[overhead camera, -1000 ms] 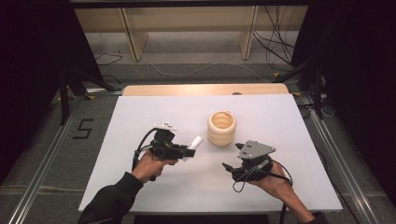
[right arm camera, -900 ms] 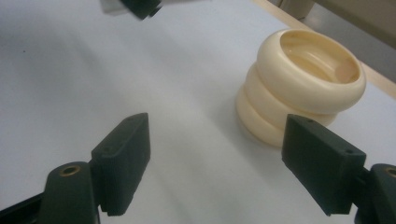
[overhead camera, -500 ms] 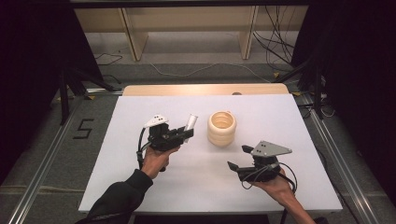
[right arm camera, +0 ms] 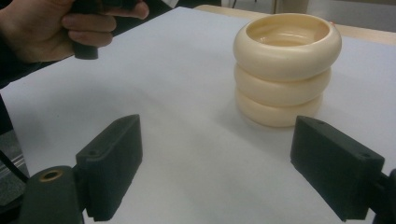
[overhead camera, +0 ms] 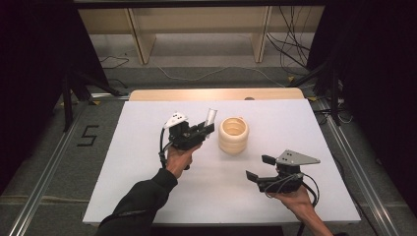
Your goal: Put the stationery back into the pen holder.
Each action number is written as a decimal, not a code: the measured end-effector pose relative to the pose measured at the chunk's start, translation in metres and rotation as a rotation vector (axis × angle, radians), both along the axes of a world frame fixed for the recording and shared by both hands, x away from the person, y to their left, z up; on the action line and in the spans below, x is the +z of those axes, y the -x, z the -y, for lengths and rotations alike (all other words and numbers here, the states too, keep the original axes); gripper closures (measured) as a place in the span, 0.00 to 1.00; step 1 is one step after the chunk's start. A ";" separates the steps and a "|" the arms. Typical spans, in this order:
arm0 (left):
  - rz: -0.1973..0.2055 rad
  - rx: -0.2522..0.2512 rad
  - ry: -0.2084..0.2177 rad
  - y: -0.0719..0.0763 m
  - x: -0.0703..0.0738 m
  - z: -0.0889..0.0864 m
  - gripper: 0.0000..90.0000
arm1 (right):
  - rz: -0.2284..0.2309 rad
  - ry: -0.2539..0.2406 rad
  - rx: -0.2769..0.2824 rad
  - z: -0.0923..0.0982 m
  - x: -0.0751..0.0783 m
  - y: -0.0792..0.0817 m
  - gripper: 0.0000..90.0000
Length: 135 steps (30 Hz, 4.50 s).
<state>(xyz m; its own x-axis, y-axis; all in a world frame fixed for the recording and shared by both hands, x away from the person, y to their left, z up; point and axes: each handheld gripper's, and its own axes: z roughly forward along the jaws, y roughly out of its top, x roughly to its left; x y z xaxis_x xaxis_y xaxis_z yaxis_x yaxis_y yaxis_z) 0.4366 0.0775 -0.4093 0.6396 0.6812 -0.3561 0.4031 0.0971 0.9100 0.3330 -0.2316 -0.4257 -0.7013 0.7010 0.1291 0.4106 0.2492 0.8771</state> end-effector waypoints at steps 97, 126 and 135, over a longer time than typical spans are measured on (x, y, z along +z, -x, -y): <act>-0.089 -0.091 -0.138 0.006 0.014 0.027 0.21 | -0.012 -0.023 0.023 0.005 -0.001 0.003 0.22; -0.006 -0.146 -0.214 0.068 0.009 -0.031 0.17 | -0.044 -0.051 0.034 0.003 -0.004 0.002 0.22; 0.010 -0.127 -0.184 0.082 0.005 -0.056 0.17 | -0.047 -0.054 0.035 0.003 -0.005 0.002 0.22</act>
<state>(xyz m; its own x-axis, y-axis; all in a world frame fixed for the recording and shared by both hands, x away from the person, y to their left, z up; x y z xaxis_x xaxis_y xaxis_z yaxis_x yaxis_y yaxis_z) 0.3548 0.1335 -0.4046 0.7271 0.6483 -0.2261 0.3924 -0.1221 0.9117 0.3306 -0.2344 -0.4307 -0.7173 0.6678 0.1989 0.4432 0.2171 0.8697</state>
